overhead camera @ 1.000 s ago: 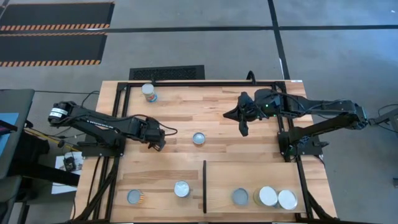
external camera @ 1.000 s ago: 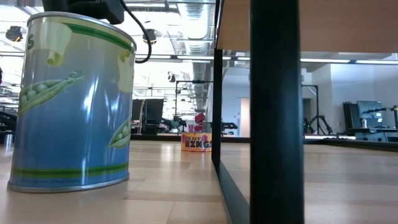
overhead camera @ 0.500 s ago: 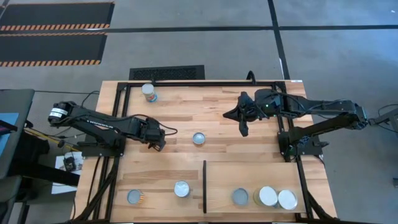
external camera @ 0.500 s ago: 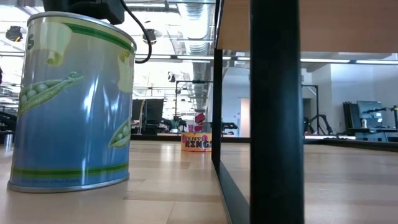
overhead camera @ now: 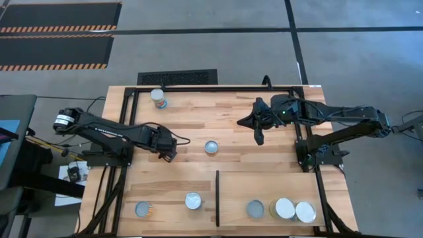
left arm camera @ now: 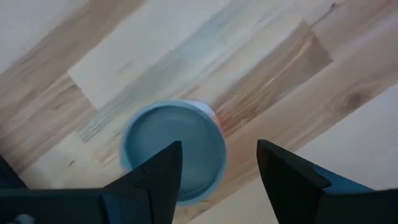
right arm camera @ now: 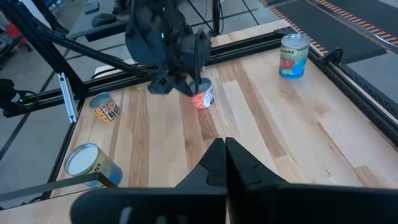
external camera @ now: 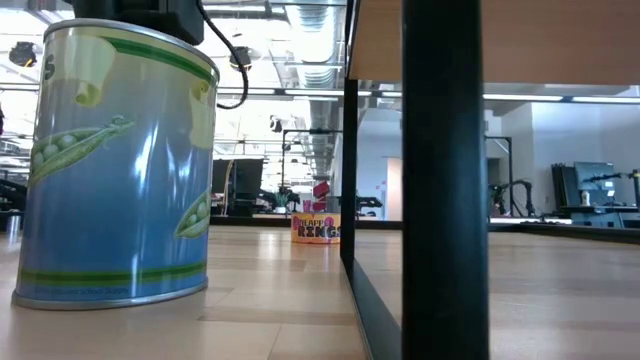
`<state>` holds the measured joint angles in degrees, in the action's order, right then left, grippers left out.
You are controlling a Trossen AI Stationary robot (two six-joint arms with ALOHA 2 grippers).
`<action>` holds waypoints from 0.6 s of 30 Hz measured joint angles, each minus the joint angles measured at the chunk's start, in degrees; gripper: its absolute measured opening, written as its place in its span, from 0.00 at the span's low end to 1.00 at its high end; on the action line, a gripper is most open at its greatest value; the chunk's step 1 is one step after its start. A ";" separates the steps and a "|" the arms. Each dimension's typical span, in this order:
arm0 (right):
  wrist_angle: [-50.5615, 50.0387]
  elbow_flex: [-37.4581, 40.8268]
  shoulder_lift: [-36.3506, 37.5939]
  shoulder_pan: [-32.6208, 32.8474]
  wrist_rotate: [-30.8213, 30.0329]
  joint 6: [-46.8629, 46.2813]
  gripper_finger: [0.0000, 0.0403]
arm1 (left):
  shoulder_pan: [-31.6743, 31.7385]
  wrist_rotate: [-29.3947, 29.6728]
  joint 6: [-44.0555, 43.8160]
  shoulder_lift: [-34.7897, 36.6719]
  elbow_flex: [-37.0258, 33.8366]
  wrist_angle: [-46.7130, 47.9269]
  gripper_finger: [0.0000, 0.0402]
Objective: Pick and place cans onto a shelf
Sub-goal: Put the canned meatballs on the shelf
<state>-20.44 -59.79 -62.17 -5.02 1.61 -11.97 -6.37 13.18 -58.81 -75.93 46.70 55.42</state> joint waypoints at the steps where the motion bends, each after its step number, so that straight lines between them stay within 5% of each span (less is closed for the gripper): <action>1: 0.03 0.00 0.00 0.00 0.00 0.00 0.01 | 0.00 -0.35 0.39 -1.05 0.00 -0.44 0.48; 7: 0.08 0.00 -0.02 0.00 -0.02 -0.01 0.01 | -0.02 -0.35 1.98 -6.13 0.04 -1.57 0.43; 15: 0.08 0.00 -0.02 0.00 -0.02 -0.01 0.01 | 0.00 -1.52 8.20 -4.45 0.41 -1.98 0.07; 18: 0.05 0.00 0.05 0.00 0.01 -0.02 0.01 | -0.03 -2.39 11.67 -1.04 1.71 -2.14 0.03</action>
<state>-20.39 -59.79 -62.12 -5.02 1.62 -11.99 -6.40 10.79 -47.14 -76.97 48.41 53.27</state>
